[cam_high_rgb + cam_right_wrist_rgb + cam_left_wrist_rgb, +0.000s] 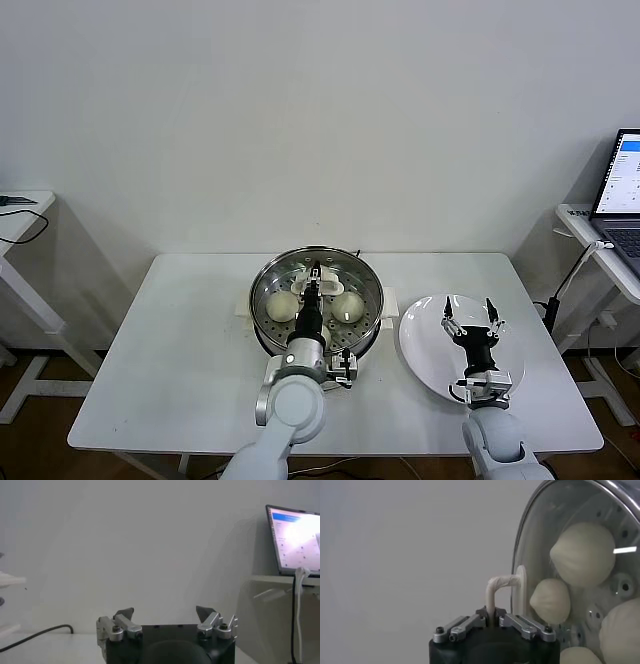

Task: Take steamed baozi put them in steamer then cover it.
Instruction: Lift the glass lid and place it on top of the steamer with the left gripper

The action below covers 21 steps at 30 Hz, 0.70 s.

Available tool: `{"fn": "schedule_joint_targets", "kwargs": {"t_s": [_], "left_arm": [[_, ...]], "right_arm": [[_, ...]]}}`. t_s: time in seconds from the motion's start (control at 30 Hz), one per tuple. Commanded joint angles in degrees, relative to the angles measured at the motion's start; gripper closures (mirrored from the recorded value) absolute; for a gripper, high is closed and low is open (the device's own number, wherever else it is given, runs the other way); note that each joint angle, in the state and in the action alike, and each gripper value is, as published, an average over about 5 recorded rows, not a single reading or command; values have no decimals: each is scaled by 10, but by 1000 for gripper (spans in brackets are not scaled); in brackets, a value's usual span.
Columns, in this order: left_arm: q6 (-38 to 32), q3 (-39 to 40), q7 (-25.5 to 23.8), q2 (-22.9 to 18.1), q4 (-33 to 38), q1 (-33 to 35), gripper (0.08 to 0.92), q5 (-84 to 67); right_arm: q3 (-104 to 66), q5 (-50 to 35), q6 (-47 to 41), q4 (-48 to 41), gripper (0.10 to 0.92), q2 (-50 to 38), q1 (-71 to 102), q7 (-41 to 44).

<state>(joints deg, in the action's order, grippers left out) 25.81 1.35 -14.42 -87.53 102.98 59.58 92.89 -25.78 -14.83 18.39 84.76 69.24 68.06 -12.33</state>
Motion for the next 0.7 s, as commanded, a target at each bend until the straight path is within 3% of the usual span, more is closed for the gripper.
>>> {"fn": "schedule_joint_targets", "kwargs": {"t_s": [0.03,0.2,0.43,0.6,0.7], "left_arm": [[0,0,-2,6,28,12,604,-1],[0,1,-24,28,84,32,478,-11],[7,3,-36,76,176,66,424,-55],[9,-17,-33,124,251,109,288,-119],[-1,-65,-7,154,293,158,214,-180]], "right_arm": [[1,0,-1,1,203,-1,0,0],[3,0,-1,1,203,0,-2,0],[5,6,-2,3,203,4,-3,1],[4,10,-22,16,203,-1,5,-8],[8,4,-53,39,203,-6,18,-20]]}}
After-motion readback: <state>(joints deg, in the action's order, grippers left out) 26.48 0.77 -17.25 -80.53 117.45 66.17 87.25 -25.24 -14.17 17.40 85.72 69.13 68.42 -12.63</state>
